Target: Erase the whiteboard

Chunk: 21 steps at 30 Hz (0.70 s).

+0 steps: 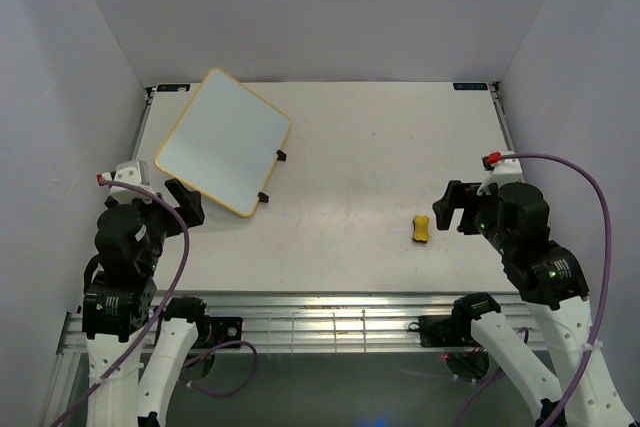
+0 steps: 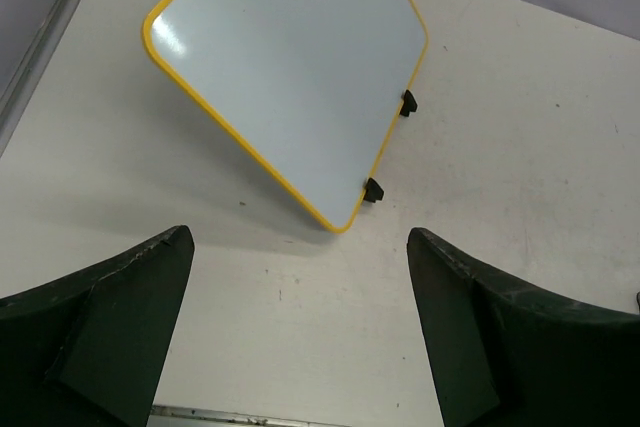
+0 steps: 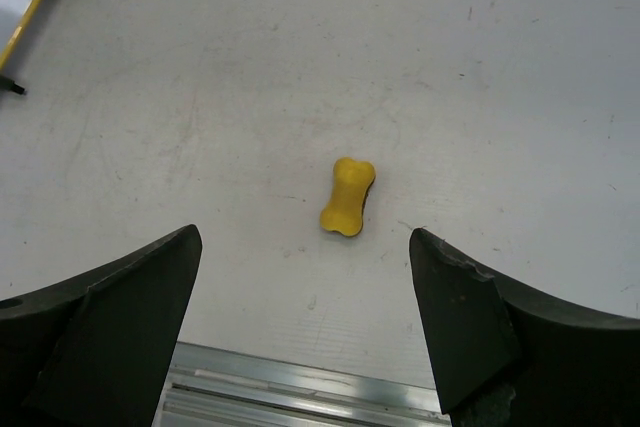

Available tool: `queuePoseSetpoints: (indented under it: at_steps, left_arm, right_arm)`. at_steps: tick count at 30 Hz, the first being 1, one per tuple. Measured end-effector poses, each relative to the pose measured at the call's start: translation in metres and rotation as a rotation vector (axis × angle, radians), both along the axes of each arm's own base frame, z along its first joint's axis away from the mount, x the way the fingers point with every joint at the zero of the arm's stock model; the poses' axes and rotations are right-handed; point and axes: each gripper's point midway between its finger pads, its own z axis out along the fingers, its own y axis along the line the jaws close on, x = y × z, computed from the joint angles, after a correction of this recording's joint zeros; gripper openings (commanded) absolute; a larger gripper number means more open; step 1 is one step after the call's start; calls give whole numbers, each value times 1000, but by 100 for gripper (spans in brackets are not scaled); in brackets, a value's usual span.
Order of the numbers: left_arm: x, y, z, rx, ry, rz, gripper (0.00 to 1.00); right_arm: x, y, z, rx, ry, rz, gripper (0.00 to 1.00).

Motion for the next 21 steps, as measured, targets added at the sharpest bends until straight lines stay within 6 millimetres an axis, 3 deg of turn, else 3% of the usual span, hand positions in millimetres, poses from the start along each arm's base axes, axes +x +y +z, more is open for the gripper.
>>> queuePoseSetpoints:
  at_steps: [11,21]
  left_arm:
    - [-18,-1,-1,-22,27,4,98]
    - [-21,2,2,-18,7,20,98]
  right_arm:
    - [-18,-31,11,-83,-14,-101,90]
    - [-21,-33,11,-93,-11,-106,90]
